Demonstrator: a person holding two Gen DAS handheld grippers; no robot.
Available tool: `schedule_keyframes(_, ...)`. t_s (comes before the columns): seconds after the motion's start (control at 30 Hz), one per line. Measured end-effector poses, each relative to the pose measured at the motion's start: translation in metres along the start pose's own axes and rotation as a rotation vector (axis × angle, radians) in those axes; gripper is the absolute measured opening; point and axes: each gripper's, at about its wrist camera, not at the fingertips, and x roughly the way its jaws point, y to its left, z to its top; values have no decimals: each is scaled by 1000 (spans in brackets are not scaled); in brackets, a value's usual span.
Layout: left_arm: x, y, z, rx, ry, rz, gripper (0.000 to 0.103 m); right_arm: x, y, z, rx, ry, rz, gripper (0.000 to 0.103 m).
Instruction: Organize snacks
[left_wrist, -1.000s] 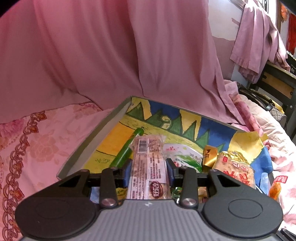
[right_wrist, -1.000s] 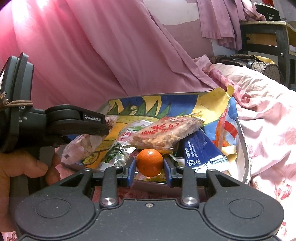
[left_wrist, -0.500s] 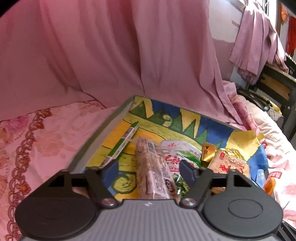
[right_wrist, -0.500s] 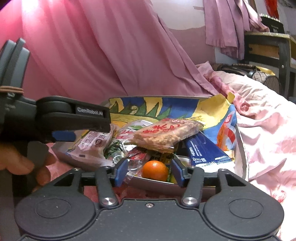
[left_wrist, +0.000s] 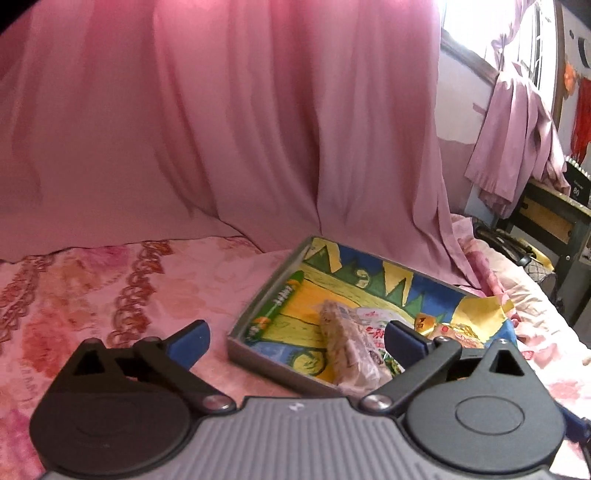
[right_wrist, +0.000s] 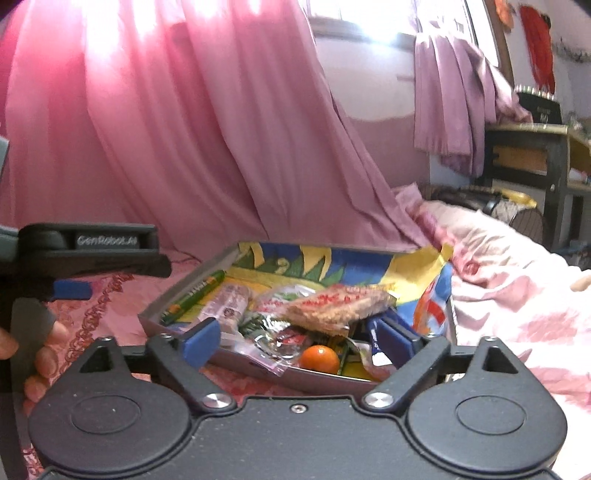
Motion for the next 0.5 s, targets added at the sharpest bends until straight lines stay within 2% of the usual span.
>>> schedule_keyframes(0.2, -39, 12, -10, 8, -27, 2, 103, -37, 6, 1, 8, -43, -20, 101)
schedule_keyframes(0.5, -86, 31, -23, 16, -52, 53, 103, -82, 10, -2, 34, -70, -39, 102)
